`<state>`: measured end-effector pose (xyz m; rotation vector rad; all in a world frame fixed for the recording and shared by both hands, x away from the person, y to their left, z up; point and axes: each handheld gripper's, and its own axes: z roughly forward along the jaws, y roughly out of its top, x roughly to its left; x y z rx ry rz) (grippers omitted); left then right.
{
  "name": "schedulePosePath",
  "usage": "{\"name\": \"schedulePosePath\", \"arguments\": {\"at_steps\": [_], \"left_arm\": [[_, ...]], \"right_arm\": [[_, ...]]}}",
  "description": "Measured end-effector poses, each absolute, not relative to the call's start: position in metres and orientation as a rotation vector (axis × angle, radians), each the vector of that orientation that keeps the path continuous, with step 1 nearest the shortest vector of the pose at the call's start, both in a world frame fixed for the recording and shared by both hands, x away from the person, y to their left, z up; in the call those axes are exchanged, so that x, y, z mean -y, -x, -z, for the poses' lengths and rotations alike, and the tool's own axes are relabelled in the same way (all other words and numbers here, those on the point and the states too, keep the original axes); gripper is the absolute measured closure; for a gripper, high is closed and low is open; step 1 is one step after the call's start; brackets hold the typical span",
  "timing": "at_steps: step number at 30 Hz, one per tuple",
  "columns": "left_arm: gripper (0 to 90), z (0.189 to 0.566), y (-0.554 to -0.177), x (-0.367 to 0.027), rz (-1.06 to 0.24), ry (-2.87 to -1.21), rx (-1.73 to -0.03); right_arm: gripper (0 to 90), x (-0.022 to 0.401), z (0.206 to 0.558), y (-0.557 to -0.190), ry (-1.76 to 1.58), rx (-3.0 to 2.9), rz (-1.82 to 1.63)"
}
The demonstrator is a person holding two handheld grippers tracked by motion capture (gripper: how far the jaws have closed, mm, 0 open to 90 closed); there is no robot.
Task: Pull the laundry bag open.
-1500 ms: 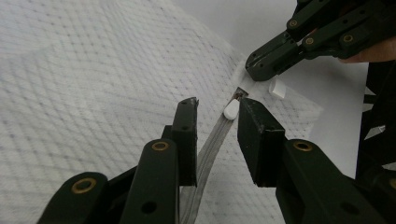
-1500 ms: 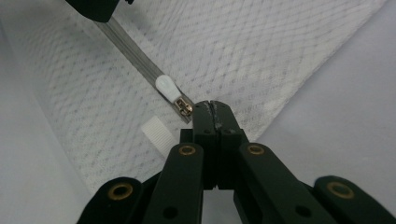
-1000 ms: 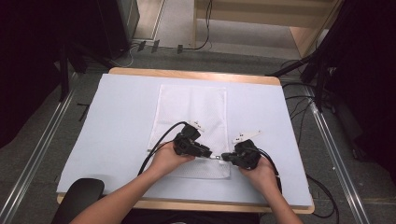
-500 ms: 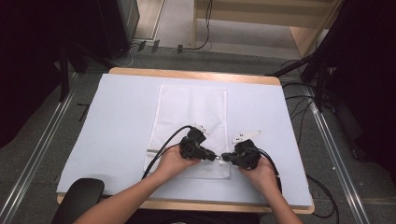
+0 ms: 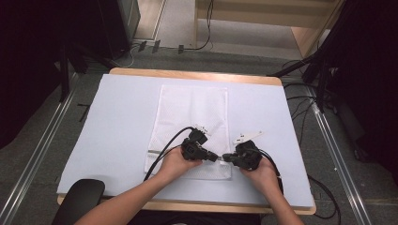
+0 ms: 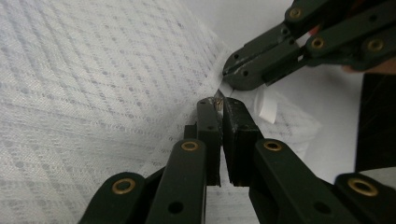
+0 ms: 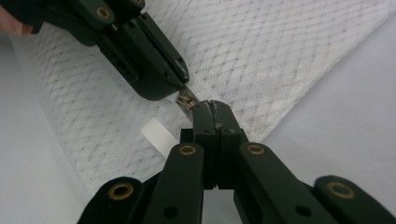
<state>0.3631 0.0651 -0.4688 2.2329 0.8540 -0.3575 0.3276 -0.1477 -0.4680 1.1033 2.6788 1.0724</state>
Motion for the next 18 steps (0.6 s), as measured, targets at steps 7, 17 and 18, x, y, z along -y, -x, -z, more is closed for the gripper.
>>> {"name": "schedulePosePath", "arguments": {"at_steps": [7,17,18], "left_arm": [[86.4,0.47,-0.362,-0.0626,0.35,-2.238,-0.855],[87.8,0.4714,-0.365,-0.0632,0.388,-2.225,-0.869],[87.9,0.472,-0.3662,-0.0639,0.4,-2.214,-0.879]], "right_arm": [[90.0,0.1471,0.4675,-0.3275,-1.097,-2.681,-1.062],[90.0,0.1457,0.4668,-0.3291,-1.088,-2.684,-1.056],[90.0,0.1453,0.4665,-0.3291,-1.099,-2.684,-1.053]]}}
